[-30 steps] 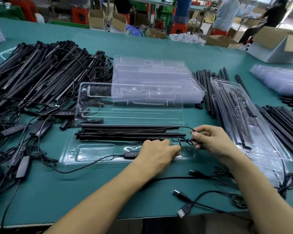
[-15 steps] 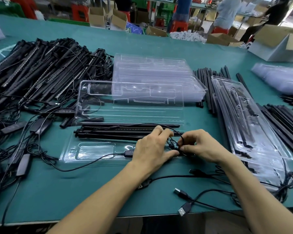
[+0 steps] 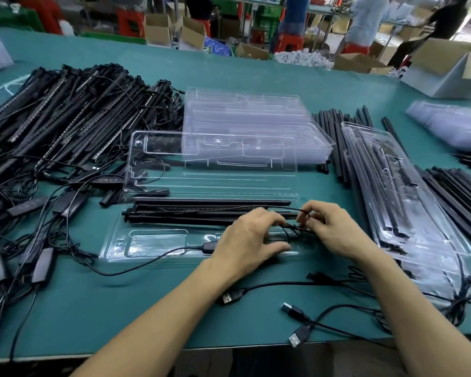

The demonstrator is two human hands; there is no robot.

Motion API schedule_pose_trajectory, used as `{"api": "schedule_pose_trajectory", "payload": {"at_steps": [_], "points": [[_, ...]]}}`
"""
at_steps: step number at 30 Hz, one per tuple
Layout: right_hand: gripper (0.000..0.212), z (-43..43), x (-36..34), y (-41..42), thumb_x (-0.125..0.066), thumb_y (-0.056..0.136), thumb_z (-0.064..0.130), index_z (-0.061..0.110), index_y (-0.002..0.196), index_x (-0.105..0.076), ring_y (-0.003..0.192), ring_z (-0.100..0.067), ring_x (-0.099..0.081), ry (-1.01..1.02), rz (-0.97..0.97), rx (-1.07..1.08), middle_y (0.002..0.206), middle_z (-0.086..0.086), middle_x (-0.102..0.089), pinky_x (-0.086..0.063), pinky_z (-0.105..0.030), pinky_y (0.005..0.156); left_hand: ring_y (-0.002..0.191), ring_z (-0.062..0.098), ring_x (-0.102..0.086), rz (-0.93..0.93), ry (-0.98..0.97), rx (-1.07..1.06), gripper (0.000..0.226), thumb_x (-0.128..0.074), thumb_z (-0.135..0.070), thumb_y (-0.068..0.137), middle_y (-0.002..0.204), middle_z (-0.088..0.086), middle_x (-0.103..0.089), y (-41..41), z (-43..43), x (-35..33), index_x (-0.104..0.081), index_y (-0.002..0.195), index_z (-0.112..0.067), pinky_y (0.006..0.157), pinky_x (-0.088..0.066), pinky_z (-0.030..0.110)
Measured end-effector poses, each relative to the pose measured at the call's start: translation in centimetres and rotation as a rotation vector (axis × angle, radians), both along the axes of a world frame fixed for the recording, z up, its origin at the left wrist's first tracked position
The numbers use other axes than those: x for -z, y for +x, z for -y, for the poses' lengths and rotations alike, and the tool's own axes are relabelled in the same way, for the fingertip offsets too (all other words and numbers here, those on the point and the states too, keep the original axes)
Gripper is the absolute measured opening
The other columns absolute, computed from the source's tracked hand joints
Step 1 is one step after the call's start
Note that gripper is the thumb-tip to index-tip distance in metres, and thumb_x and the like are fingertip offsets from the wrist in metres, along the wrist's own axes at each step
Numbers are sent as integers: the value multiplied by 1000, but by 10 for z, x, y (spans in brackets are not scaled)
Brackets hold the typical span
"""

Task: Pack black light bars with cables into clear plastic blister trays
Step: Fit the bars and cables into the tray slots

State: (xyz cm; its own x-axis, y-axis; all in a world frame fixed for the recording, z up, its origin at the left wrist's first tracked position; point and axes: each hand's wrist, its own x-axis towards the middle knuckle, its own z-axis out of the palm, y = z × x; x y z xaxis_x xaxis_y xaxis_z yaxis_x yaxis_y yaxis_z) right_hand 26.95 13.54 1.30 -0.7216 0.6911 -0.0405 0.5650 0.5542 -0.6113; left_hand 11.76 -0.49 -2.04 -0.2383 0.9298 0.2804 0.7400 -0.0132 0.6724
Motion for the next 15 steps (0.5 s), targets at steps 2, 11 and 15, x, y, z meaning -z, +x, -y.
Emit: {"api": "schedule_pose_trajectory", "payload": {"at_steps": [2, 11, 15], "points": [[35, -2, -3, 3, -56, 93, 1, 32, 78, -62, 83, -7, -65, -7, -8, -14, 80, 12, -70, -49, -23, 78, 82, 5, -59, 68, 28, -5, 36, -81, -33, 79, 96, -7, -67, -10, 4, -6, -68, 110, -22, 79, -53, 33], [23, 0, 0, -4, -64, 93, 15, 26, 97, -45, 60, -8, -44, -197, 22, -151, 83, -4, -73, -35, -26, 61, 131, 10, -44, -314, -151, -177, 34, -52, -49, 97, 139, -18, -53, -64, 36, 6, -60, 128, -41, 109, -36, 38], [24, 8, 8, -16, -66, 90, 13, 29, 88, -47, 69, -1, -57, -99, -3, -117, 81, 10, -73, -40, -20, 66, 144, 12, -32, -158, -192, -147, 27, -55, -31, 100, 149, -8, -47, -69, 31, 11, -67, 124, -32, 121, -11, 32]]}}
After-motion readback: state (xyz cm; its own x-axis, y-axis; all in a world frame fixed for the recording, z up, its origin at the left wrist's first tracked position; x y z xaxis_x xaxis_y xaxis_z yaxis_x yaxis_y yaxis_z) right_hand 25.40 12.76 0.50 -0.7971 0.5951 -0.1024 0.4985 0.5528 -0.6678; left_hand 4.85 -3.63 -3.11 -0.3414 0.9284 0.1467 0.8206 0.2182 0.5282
